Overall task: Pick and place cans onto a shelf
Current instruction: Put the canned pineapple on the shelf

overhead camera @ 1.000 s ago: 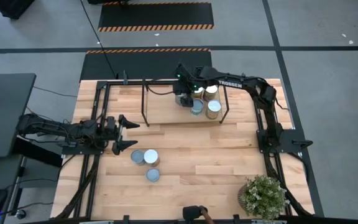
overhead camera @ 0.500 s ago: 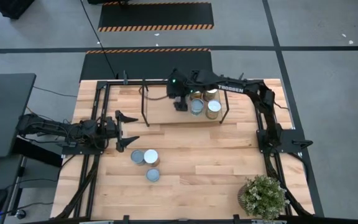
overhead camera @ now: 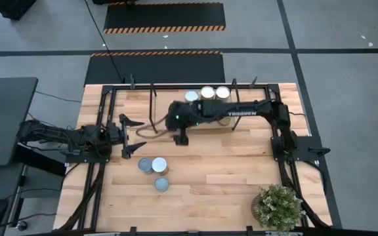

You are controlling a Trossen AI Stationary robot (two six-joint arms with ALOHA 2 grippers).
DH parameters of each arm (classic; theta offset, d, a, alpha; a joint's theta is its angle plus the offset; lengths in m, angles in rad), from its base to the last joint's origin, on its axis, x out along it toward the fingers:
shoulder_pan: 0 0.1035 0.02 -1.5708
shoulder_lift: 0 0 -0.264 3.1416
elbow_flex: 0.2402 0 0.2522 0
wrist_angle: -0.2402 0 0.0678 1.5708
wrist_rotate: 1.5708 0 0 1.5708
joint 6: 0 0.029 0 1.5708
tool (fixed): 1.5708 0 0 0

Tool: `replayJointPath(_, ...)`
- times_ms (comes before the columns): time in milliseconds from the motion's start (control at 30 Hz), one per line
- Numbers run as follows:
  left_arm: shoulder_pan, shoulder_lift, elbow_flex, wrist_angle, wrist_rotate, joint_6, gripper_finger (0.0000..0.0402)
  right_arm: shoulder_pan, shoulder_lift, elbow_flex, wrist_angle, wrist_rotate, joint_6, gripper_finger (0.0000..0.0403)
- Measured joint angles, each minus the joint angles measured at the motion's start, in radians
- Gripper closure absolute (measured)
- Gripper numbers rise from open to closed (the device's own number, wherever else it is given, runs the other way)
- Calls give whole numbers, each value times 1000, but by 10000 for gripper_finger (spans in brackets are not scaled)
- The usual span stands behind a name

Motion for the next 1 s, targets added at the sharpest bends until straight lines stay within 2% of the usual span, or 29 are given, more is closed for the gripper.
replayJointPath(267, 0, 0, 0, -16, 15, -28, 8, 97, 1, -85, 144, -21, 52, 3)
replayJointPath(433, 0, 0, 0, -38, 71, -65, 8, 136, 1, -89, 143, -30, 71, 3)
replayJointPath(600, -1, 0, 0, -82, 94, -166, 8, 159, 1, -90, 161, -67, 92, 3)
replayJointPath(867, -2, 14, 1, -203, 94, -375, 8, 200, 0, -209, 405, -61, 94, 3)
replayJointPath(1000, -12, 47, 1, -192, 94, -422, 8, 212, 1, -235, 444, -36, 113, 3)
